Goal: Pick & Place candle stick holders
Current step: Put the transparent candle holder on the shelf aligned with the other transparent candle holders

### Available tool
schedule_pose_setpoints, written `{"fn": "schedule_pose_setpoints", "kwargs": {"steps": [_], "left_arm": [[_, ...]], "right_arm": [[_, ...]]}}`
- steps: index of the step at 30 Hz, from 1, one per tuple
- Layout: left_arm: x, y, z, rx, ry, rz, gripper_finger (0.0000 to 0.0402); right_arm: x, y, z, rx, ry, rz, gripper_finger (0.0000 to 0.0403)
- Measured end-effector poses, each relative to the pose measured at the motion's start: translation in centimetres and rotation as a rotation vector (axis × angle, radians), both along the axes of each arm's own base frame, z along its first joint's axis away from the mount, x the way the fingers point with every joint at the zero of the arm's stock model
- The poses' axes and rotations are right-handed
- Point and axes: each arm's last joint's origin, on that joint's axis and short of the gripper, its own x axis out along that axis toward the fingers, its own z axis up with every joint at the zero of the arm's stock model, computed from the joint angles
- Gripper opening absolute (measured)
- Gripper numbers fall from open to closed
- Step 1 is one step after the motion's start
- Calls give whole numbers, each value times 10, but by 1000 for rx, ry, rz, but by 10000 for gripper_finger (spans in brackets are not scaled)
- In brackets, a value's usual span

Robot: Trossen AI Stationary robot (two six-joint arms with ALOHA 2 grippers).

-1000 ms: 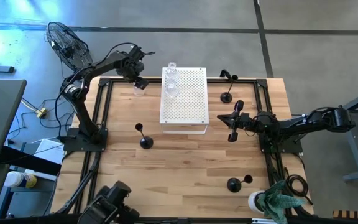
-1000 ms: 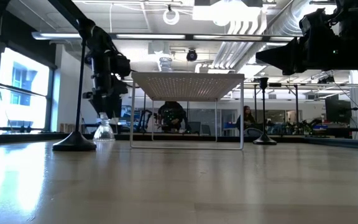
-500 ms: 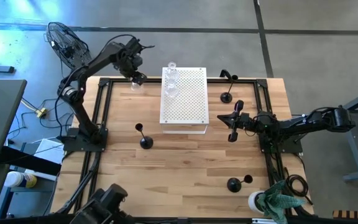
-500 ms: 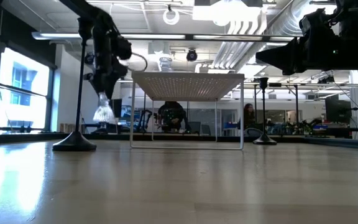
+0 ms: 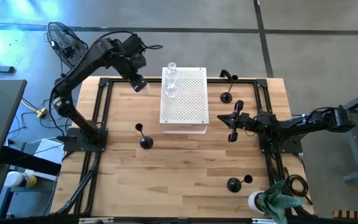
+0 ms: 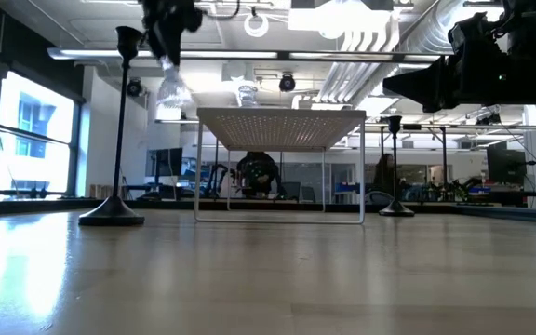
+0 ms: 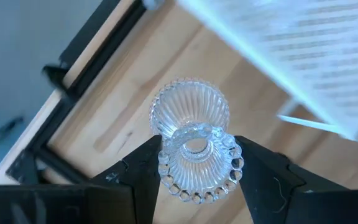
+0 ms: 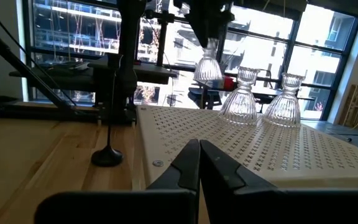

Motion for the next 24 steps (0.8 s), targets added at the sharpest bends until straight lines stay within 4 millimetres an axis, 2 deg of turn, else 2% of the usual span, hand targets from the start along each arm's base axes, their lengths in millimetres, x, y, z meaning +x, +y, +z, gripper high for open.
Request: {"fn": "schedule_pose_setpoints", "kwargs": {"steps": [6, 12, 18, 24], "left_arm": [[24, -42, 27, 53, -124, -126, 180], [65, -68, 15, 74, -131, -235, 180], [97, -69, -5, 69, -108, -277, 180], [111, -64, -21, 47, -55, -302, 180]], "right_arm": [[0, 0, 0, 0, 0, 0, 0], [0, 0, 0, 0, -1, 0, 0], [0, 0, 0, 1, -1, 0, 0], [0, 0, 0, 1, -2, 0, 0]]}}
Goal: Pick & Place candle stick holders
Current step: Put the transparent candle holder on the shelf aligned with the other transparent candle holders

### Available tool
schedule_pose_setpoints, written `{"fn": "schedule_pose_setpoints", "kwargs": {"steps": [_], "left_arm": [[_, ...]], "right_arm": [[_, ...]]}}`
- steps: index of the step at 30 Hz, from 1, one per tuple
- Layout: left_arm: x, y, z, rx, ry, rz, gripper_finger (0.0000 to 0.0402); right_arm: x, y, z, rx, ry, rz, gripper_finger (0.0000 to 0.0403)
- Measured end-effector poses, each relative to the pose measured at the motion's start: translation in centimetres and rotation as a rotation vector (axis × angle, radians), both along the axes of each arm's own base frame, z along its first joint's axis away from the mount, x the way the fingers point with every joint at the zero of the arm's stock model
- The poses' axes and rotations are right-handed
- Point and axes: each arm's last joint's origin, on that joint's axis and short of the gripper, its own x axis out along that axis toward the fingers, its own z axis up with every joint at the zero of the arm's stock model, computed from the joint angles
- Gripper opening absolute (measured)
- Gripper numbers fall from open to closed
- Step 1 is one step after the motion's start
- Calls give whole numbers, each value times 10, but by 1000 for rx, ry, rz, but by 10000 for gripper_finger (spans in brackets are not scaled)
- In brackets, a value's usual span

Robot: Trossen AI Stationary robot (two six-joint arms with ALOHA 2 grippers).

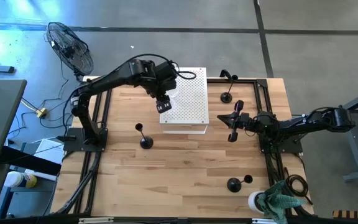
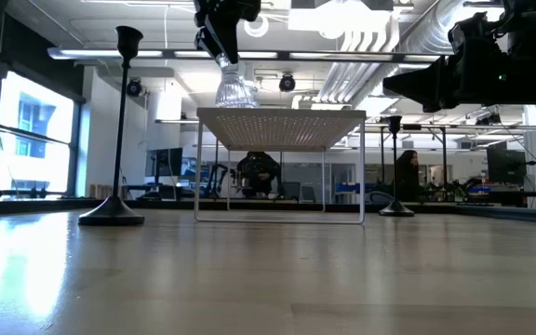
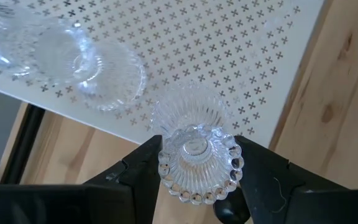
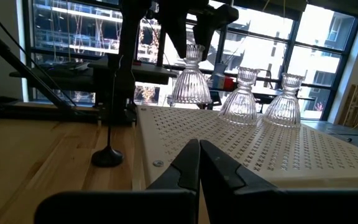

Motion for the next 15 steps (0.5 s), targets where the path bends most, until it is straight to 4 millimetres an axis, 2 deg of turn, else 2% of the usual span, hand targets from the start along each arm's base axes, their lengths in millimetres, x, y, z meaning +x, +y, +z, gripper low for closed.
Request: {"fn": "schedule_pose_setpoints", "kwargs": {"steps": [7, 15], "left_arm": [[8, 2, -1, 3, -51, -10, 180], [8, 2, -2, -8, -47, -14, 180]], "right_arm": [[0, 0, 0, 0, 0, 1, 0], [0, 0, 0, -1, 0, 0, 0]]}}
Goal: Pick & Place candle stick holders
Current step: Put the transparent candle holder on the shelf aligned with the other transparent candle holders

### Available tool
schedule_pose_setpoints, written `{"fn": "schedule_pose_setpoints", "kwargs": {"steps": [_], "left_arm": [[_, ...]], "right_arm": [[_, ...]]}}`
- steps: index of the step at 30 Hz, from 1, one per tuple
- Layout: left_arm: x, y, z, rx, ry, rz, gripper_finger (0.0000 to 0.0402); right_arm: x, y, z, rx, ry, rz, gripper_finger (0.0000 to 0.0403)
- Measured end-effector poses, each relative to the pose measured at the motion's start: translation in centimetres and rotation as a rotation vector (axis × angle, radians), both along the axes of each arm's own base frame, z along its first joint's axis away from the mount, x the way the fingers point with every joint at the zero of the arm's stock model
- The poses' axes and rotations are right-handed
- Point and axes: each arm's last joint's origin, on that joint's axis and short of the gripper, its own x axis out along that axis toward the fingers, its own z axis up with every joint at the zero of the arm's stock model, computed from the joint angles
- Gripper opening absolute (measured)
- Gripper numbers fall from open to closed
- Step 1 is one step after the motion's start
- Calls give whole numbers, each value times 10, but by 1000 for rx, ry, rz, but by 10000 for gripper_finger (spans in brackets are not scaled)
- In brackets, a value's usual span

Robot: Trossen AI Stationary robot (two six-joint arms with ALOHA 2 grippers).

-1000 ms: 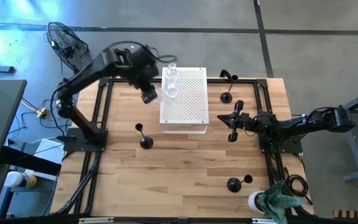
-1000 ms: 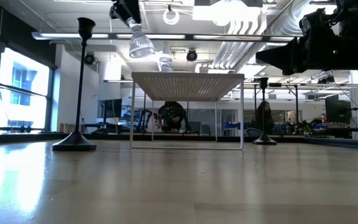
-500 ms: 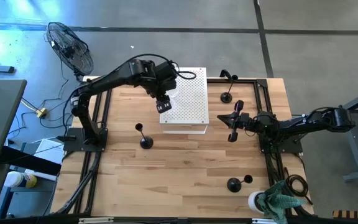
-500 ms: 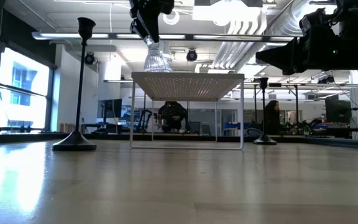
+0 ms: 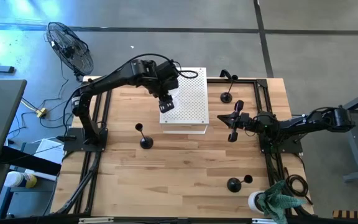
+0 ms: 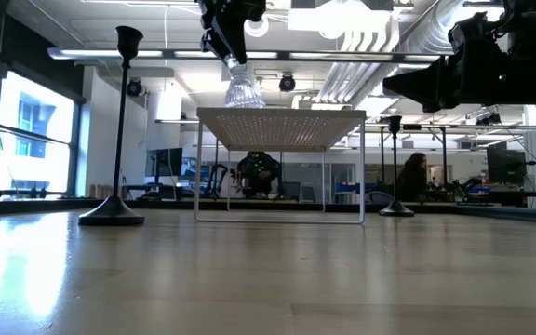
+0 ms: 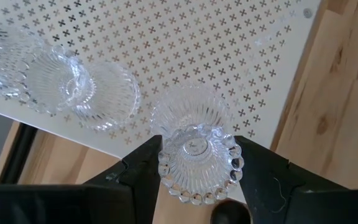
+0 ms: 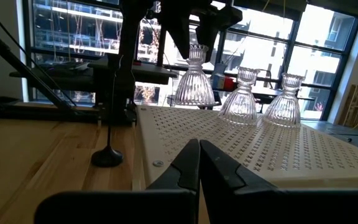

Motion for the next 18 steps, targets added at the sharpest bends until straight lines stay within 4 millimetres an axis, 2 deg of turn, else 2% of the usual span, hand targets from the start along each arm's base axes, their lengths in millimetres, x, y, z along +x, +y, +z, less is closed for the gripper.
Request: {"fn": "schedule_pose_setpoints", "kwargs": {"steps": [6, 14, 18], "left_arm": [[0, 0, 0, 3, 1, -5, 180], [10, 3, -15, -8, 63, -15, 180], [11, 4, -17, -2, 68, -18, 180]], "right_arm": [[0, 0, 0, 0, 0, 0, 0], [0, 0, 0, 1, -2, 5, 0], [0, 0, 1, 0, -6, 9, 0]]}}
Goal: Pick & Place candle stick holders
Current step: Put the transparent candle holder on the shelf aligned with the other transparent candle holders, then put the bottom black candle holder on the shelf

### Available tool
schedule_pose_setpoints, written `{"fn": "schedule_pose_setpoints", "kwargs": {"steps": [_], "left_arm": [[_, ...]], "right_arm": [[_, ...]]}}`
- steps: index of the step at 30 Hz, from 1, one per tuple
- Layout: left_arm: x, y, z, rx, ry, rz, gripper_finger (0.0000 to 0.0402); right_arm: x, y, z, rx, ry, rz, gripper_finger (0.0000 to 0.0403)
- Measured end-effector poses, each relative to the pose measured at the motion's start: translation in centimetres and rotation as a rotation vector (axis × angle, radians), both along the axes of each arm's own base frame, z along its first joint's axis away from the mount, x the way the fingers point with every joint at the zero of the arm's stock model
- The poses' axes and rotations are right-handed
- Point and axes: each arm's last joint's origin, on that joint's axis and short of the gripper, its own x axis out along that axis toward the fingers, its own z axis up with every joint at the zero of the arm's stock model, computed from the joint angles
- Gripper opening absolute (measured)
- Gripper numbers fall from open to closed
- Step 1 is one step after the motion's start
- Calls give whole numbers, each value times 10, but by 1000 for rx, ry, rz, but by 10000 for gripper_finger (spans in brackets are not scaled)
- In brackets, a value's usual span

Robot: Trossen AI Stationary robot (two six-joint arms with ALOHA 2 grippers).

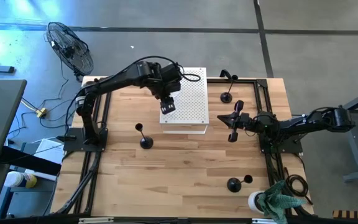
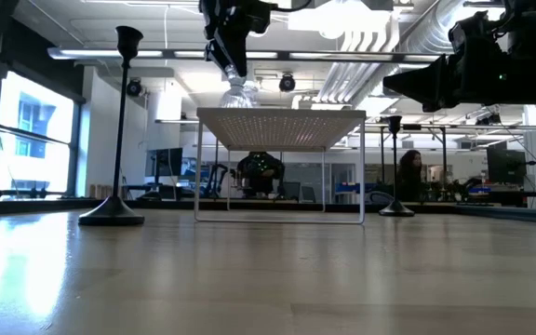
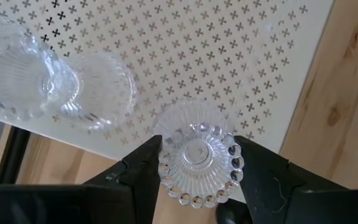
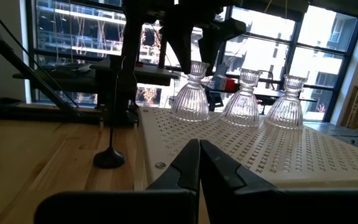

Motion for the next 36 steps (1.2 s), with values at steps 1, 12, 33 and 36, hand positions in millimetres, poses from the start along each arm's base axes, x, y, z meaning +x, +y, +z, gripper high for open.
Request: {"fn": "schedule_pose_setpoints", "kwargs": {"steps": [1, 12, 33, 36], "left_arm": [[0, 0, 0, 0, 0, 0, 180], [3, 1, 1, 11, -26, 2, 180], [-4, -1, 13, 38, -7, -29, 258], [-8, -2, 24, 46, -20, -32, 259]], "right_arm": [[0, 0, 0, 0, 0, 0, 0], [0, 0, 0, 0, 0, 0, 0], [0, 0, 0, 0, 1, 0, 0], [0, 0, 0, 1, 1, 0, 0]]}}
